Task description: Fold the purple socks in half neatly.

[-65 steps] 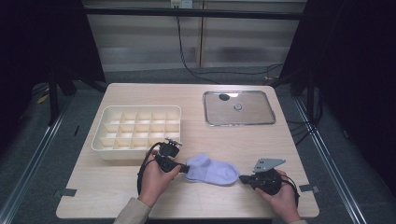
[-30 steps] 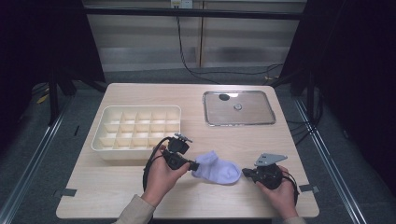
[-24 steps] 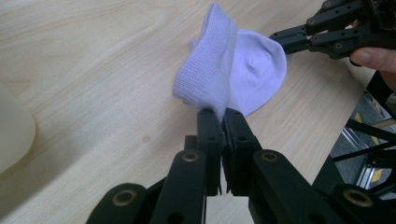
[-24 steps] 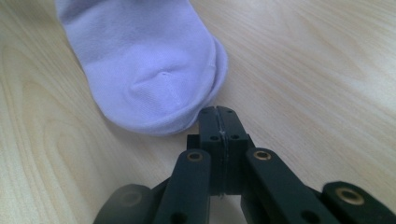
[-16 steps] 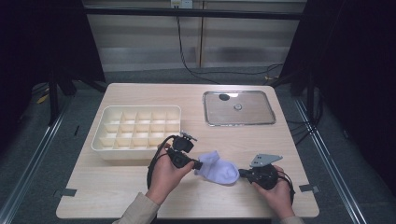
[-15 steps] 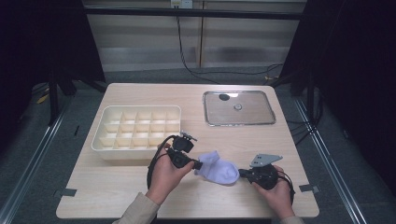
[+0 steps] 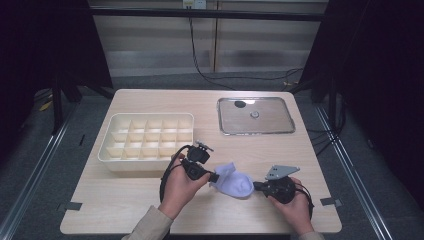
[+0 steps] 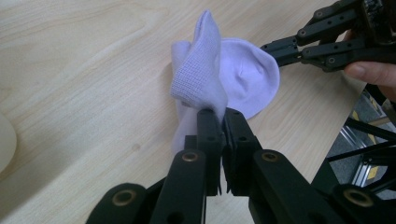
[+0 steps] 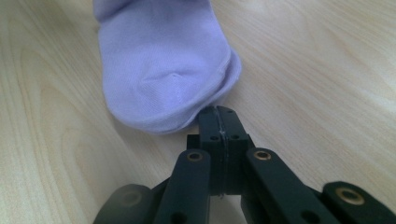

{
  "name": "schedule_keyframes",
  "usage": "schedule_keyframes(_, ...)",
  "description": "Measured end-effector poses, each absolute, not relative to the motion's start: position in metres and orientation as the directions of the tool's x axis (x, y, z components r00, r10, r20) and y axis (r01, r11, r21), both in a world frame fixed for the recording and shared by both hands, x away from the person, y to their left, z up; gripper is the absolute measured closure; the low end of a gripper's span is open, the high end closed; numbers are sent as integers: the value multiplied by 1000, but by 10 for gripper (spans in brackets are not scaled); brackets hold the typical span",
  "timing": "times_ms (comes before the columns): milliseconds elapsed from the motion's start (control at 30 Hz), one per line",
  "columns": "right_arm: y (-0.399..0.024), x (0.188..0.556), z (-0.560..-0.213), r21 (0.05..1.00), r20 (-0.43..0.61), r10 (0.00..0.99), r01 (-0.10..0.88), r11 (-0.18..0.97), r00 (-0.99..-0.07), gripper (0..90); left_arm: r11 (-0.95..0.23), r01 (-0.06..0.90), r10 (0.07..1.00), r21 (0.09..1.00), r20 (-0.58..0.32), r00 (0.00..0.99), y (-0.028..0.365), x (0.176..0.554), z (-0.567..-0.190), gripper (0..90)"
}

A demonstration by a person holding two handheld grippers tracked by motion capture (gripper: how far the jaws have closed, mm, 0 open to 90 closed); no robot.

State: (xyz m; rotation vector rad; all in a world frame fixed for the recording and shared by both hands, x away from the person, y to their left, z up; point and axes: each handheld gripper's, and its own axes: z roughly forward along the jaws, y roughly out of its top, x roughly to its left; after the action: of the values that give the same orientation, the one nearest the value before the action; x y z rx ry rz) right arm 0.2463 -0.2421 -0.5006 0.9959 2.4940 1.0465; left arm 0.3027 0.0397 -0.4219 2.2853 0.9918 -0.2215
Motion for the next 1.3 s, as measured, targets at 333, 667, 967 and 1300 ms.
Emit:
schedule_keyframes(333,-240,246,-501,706,29,677,495,507,-735,900,-524,701,597,484,-378,707,32,302,-421,865)
schedule_keyframes(667,-239,246,-500,704,35,677,499,506,-735,900,-534,698,593,476,-377,711,25,304,-424,864)
schedule_keyframes(967,-237,246,-501,707,31,674,492,507,-738,900,-545,693,585,472,-378,717,17,303,-427,864)
schedule_keyframes(1300,-237,246,-501,707,32,671,492,508,-741,900,-554,690,575,466,-385,722,13,304,-432,864)
